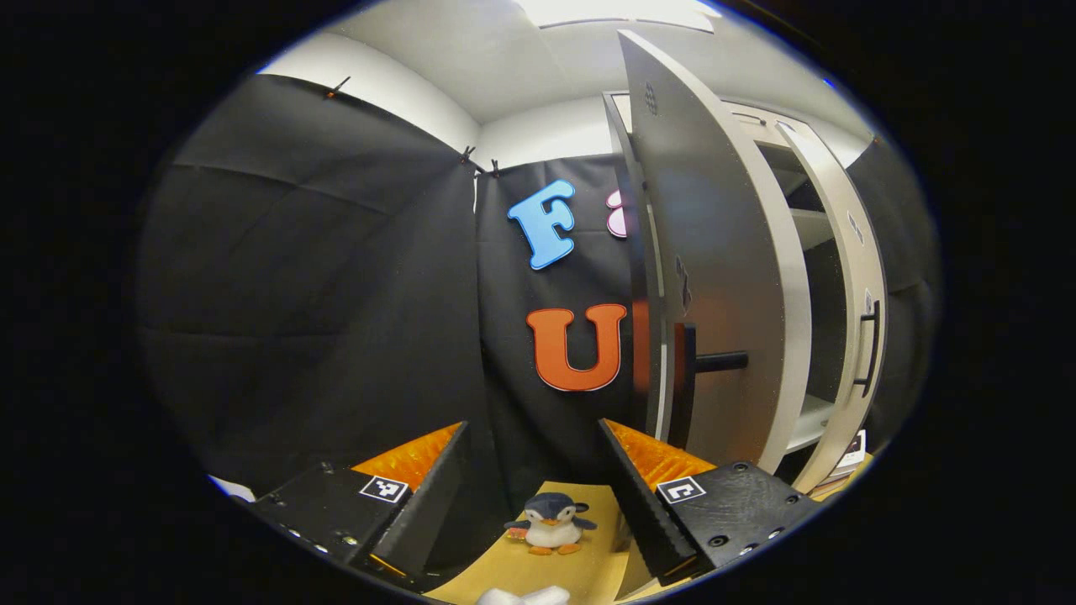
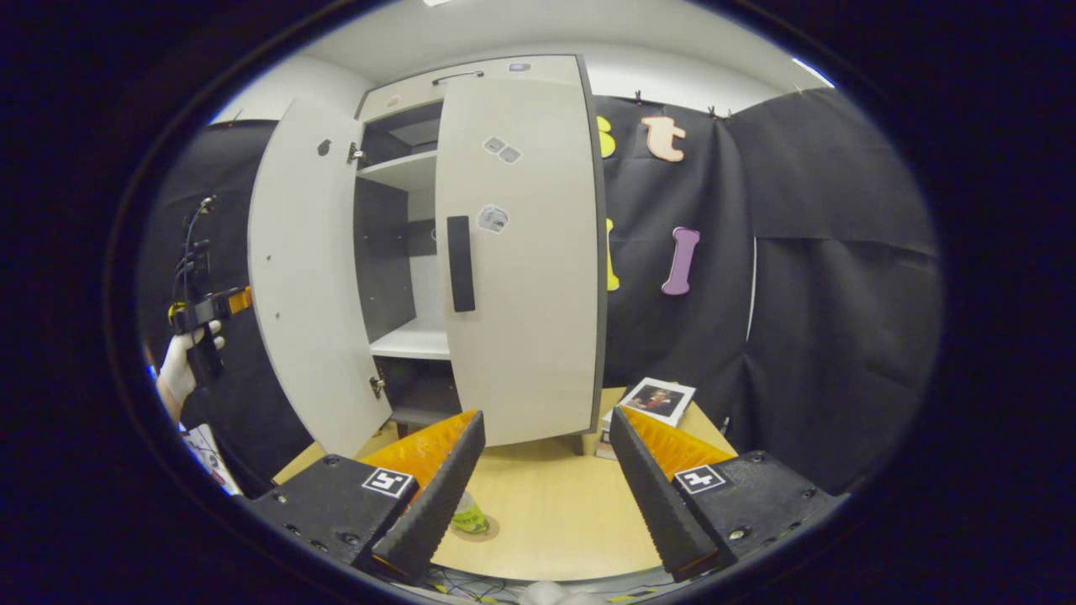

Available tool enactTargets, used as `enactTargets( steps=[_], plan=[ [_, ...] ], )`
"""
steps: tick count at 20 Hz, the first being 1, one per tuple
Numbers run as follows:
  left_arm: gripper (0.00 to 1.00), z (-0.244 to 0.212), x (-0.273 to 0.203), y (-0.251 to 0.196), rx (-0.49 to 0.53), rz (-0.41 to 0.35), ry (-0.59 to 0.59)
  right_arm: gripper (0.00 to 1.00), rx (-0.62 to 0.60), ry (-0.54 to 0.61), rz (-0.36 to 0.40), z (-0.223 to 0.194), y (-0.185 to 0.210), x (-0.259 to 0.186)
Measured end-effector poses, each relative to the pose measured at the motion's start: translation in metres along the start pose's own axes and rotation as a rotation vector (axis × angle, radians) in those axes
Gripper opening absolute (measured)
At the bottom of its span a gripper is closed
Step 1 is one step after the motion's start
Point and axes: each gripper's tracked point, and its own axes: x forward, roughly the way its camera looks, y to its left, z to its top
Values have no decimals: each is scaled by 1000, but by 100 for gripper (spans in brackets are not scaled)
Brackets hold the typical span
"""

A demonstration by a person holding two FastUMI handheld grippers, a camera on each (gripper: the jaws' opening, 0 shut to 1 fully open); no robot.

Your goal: Grasp the bottle in the cabinet with the left hand and place it on the coaster, then close the right door with the right hand and the left door with the left hand.

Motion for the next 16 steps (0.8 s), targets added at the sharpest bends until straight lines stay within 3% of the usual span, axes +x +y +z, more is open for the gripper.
enactTargets(
  steps=[2, 3, 16],
  plan=[
    [96, 1, -2, -5, 1, -8, 7, 98, -2, 5, 12, -1, -1, 1],
    [92, 2, -4, -11, 3, -15, 7, 98, -2, 0, 16, 0, -3, 1],
    [92, 5, -17, -110, -19, -145, -1, 98, 8, -15, 8, 10, -32, -4]
  ],
)
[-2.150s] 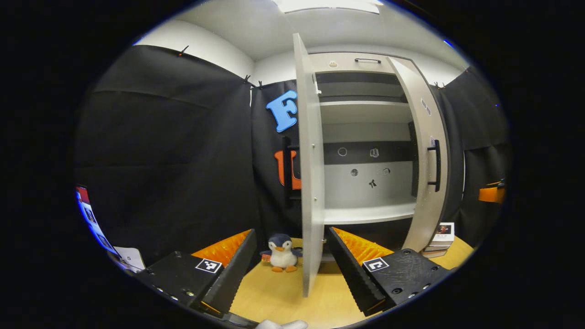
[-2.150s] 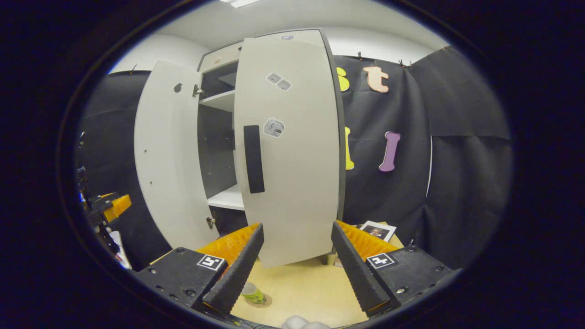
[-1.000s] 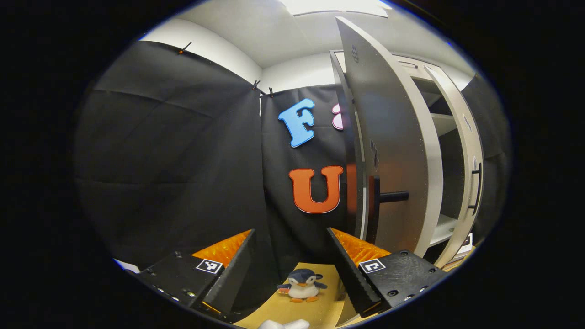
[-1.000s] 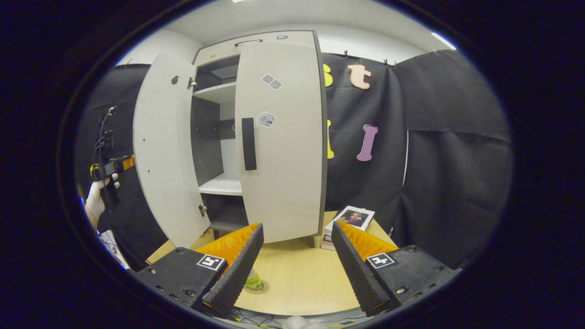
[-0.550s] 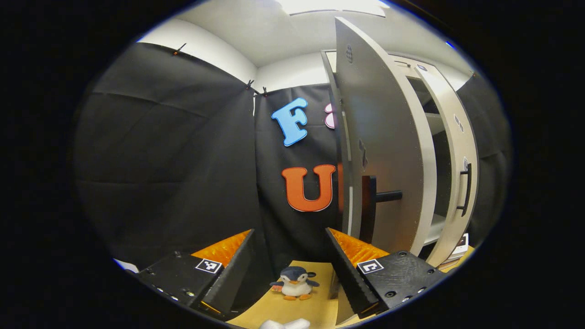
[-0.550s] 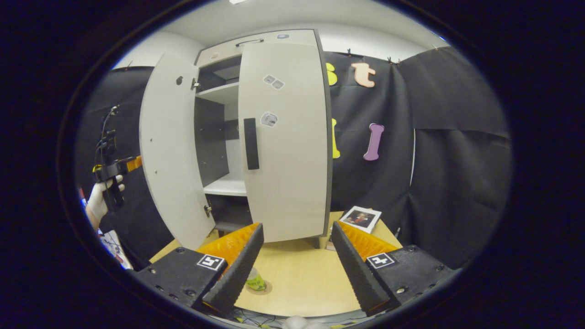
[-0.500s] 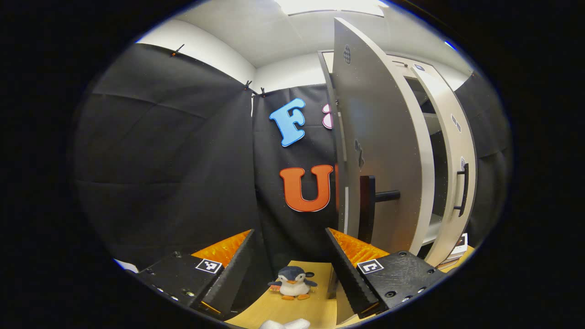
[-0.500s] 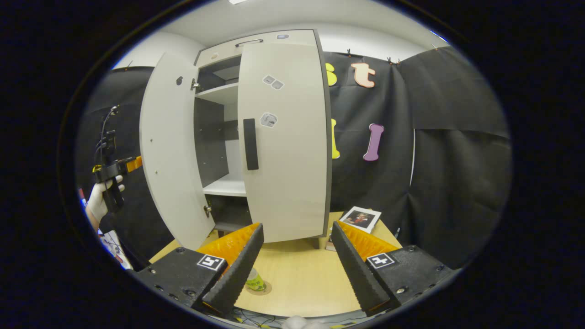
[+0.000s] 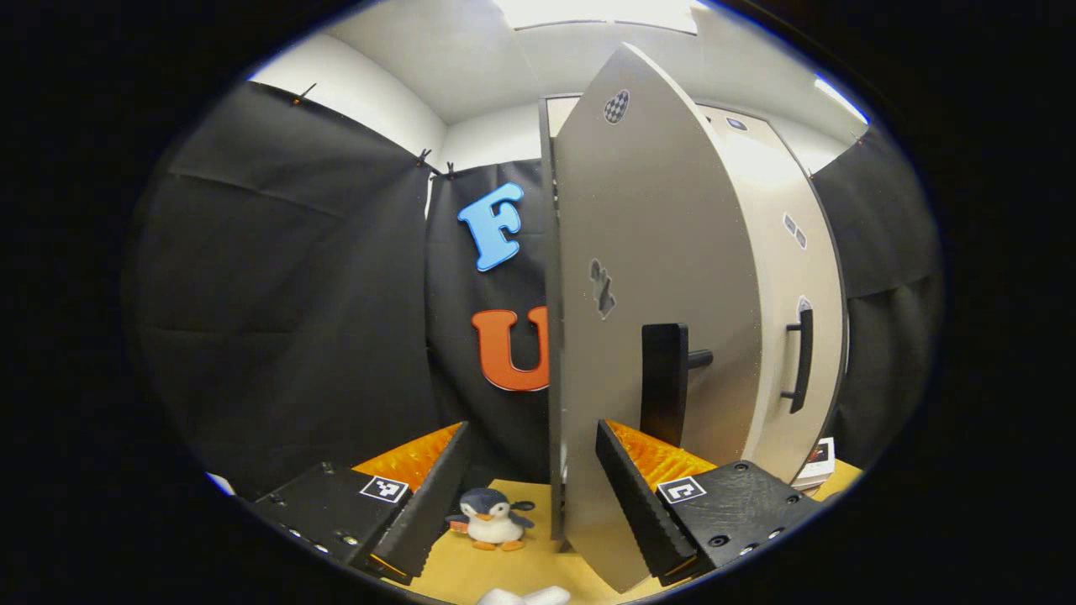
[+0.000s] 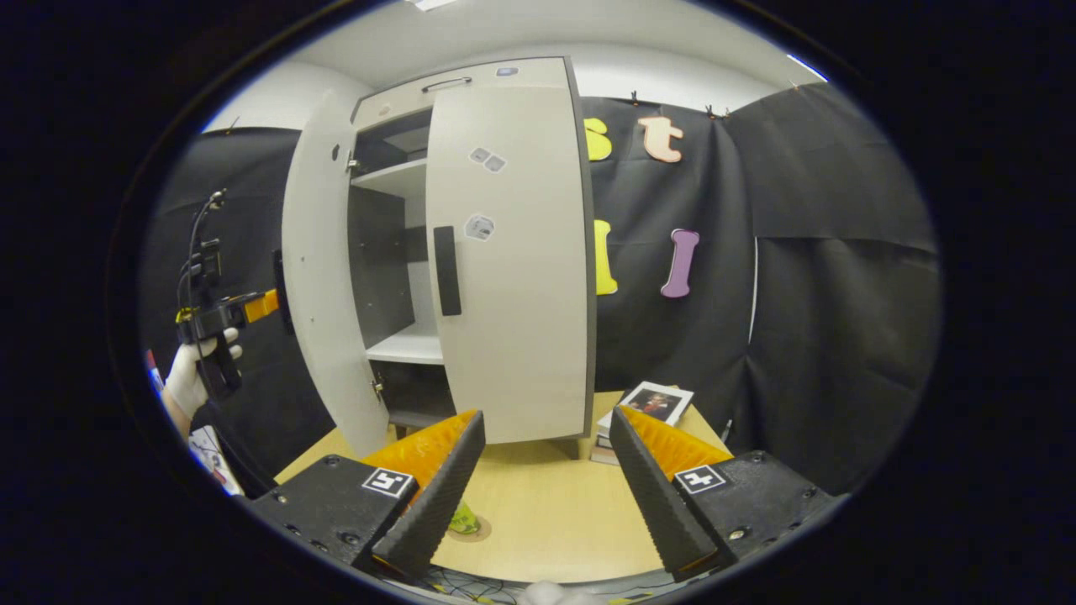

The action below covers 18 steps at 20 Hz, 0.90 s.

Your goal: Grasp the bottle in the cabinet with the left hand and place it on the coaster, then close the right door with the right hand and the left door with the left hand.

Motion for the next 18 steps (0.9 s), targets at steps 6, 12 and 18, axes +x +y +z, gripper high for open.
enactTargets(
  steps=[6, 12, 18],
  plan=[
    [97, -2, 7, -42, -11, -51, 29, 98, 7, -17, -14, 5, -7, -2],
    [96, -2, -19, -58, -28, -102, 46, 98, 14, -40, -26, 14, -6, -4],
    [98, 13, -56, -74, -37, -140, 28, 98, 13, -91, -32, 33, 2, -1]
  ],
)
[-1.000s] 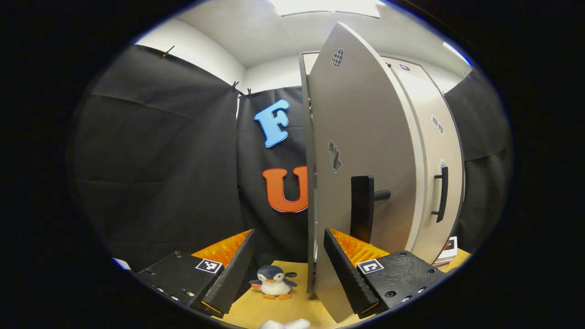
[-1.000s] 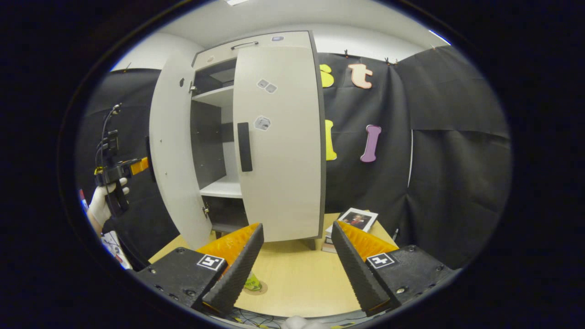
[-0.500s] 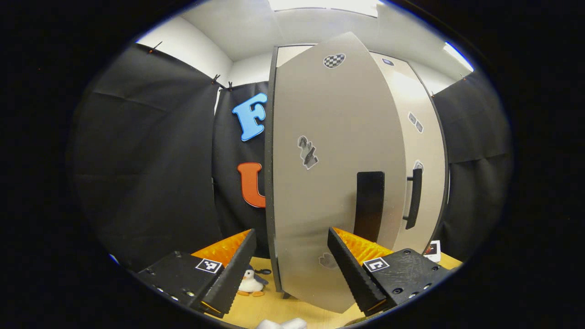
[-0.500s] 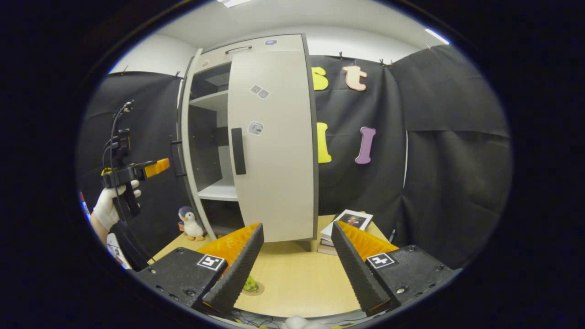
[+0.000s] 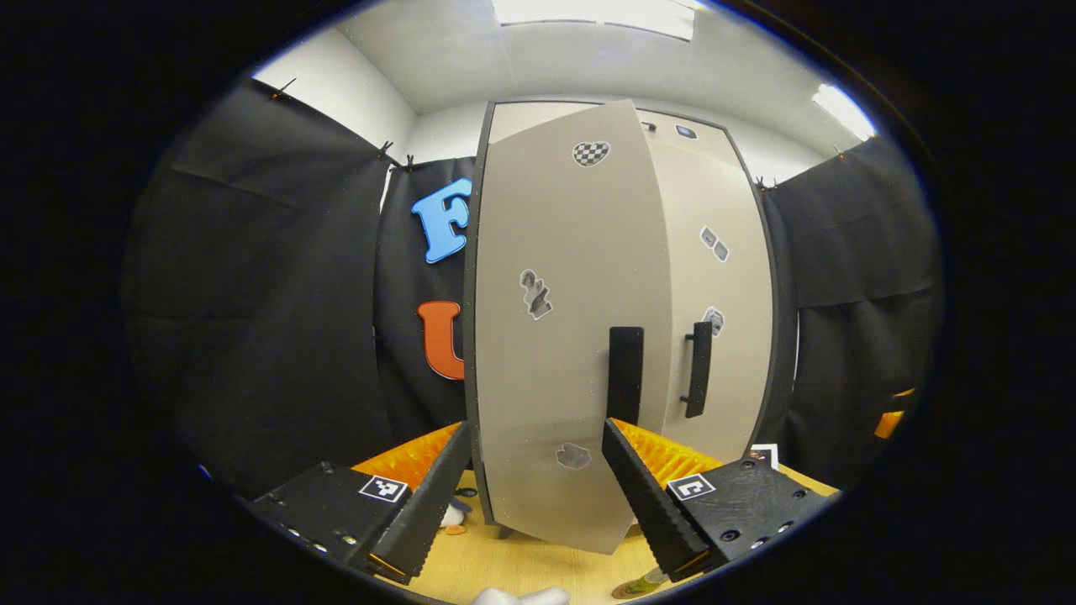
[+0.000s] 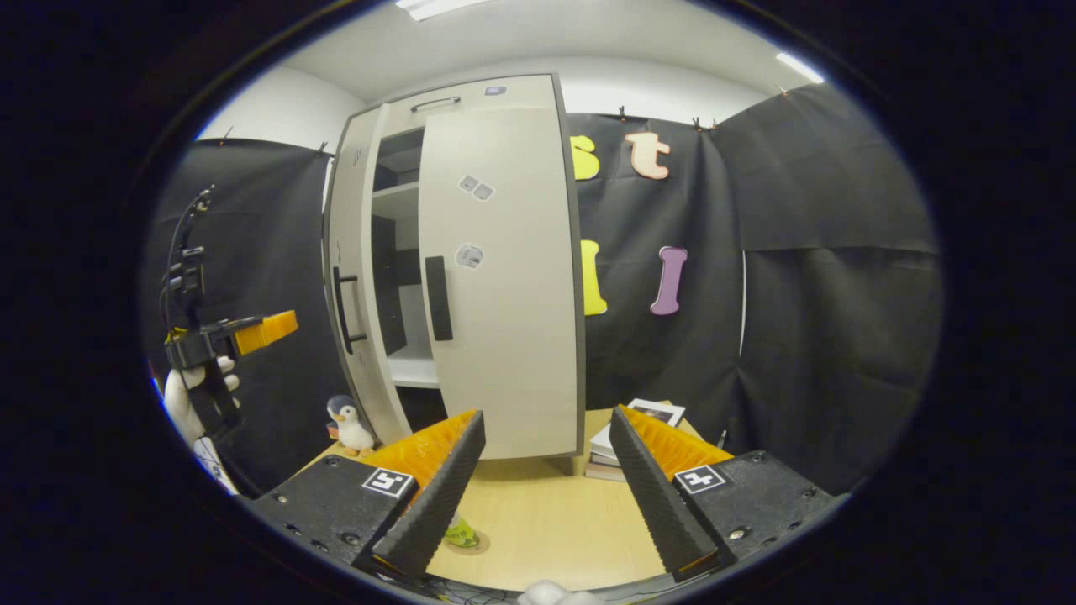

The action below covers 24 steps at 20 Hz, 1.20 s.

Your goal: Grasp the bottle in the cabinet with the left hand and place it on the coaster, then close the right door with the right hand and the left door with the left hand.

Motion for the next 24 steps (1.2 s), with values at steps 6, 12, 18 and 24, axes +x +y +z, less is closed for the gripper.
enactTargets(
  steps=[6, 12, 18, 24],
  plan=[
    [95, -14, -42, -13, 17, 6, 36, 98, -20, -38, 2, 5, 7, 4],
    [96, -43, -79, -13, 11, 52, 50, 98, -20, -39, -7, -2, 16, 6],
    [96, -55, -87, -15, 0, 45, 66, 94, -49, -39, 4, -6, 32, 4],
    [96, -54, -85, -9, 4, 44, 61, 98, -68, -40, 12, -5, 41, 5]
  ],
)
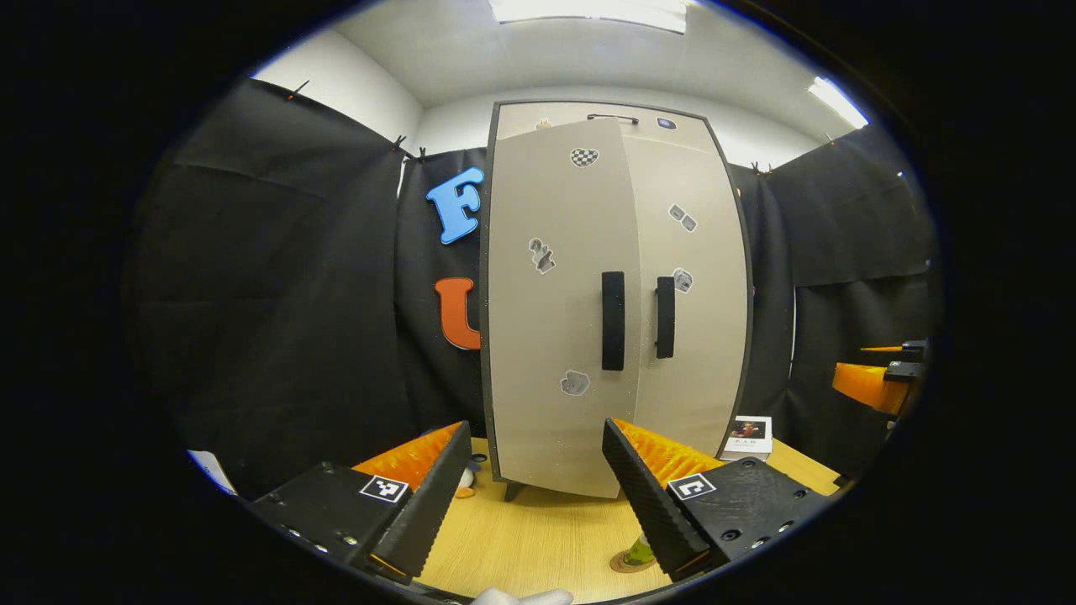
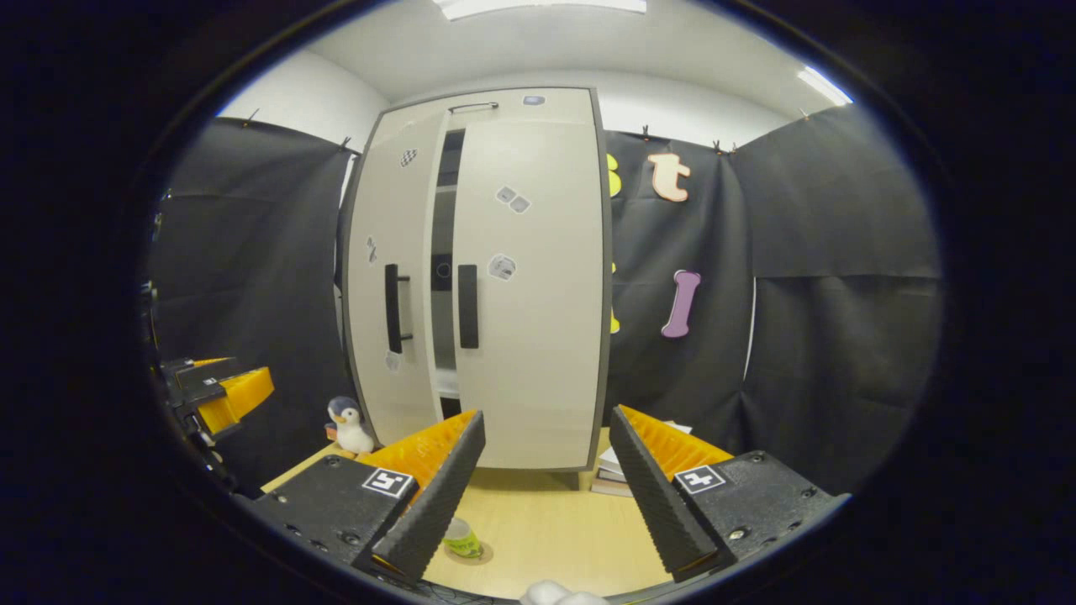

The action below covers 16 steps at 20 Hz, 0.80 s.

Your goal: Grasp the bottle in the cabinet with the left hand and place it on the coaster, then close the right door with the right hand and the left door with the left hand.

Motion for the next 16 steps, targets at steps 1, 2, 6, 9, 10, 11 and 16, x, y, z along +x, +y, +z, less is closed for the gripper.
enactTargets(
  steps=[1, 2, 6, 9, 10, 11, 16],
  plan=[
    [96, -1, 1, 0, 0, -3, 2, 94, 0, -2, -2, 0, 0, 0],
    [96, -1, 1, -1, 4, -4, 4, 98, 2, -3, -4, 1, 0, -1],
    [96, -2, 3, -3, 15, -13, 5, 98, 8, -9, -12, 3, 1, -2],
    [96, -2, 5, -4, 6, -19, 9, 98, 3, -11, -12, 4, 1, -1],
    [96, -2, 5, -5, 3, -23, 7, 98, 1, -12, -13, 3, 1, -1],
    [96, -2, 5, -6, 1, -25, 8, 98, 0, -12, -14, 4, 1, -1],
    [96, -3, 6, -5, 5, -24, 12, 98, 4, -11, -13, 3, 1, 0]
  ],
)
